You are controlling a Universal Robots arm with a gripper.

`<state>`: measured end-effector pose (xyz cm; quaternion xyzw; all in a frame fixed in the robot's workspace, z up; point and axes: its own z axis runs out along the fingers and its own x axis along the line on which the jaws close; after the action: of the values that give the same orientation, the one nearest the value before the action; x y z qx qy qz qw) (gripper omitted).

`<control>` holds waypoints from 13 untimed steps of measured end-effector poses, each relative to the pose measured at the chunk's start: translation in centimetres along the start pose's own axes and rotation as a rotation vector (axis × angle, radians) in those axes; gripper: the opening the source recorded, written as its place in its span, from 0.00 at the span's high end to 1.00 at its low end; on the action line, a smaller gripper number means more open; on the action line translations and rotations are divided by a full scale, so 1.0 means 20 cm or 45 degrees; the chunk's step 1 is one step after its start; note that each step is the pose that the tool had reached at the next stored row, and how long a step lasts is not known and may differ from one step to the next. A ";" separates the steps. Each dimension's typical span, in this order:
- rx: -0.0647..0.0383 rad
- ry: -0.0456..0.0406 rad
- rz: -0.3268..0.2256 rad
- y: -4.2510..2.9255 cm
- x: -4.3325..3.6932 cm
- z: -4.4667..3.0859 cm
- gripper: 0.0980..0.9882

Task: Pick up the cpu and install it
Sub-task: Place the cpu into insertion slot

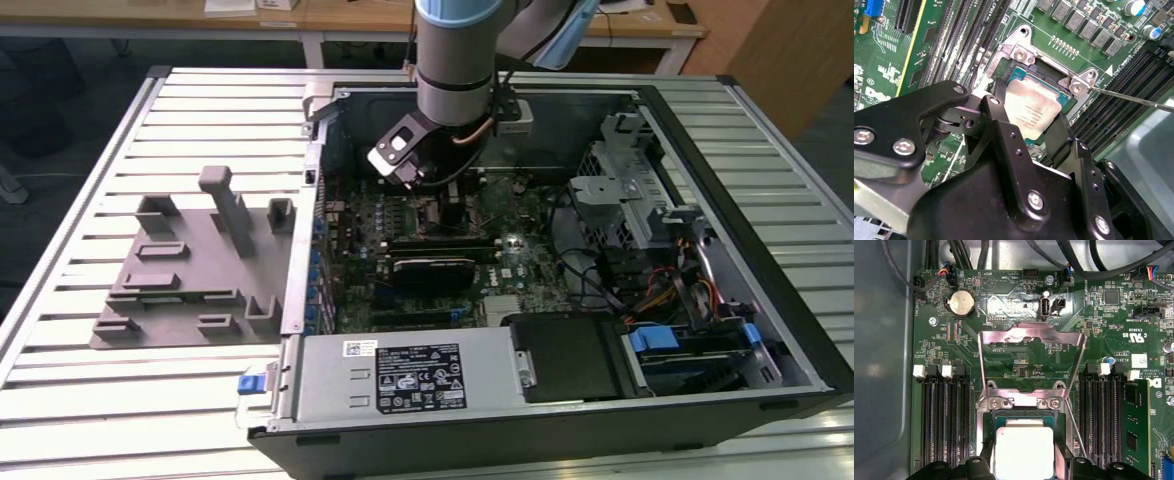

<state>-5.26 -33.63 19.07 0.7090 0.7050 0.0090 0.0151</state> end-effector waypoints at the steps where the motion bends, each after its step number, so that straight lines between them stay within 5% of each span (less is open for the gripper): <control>1: 0.000 0.000 0.000 0.000 0.000 0.000 0.50; 4: -0.001 0.001 0.000 0.000 0.001 0.002 0.49; 5: 0.000 0.001 0.000 0.000 0.000 0.002 0.42; 13: 0.000 0.001 0.000 0.001 0.000 -0.010 0.42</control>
<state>-5.25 -33.62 19.26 0.7090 0.7050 0.0093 0.0150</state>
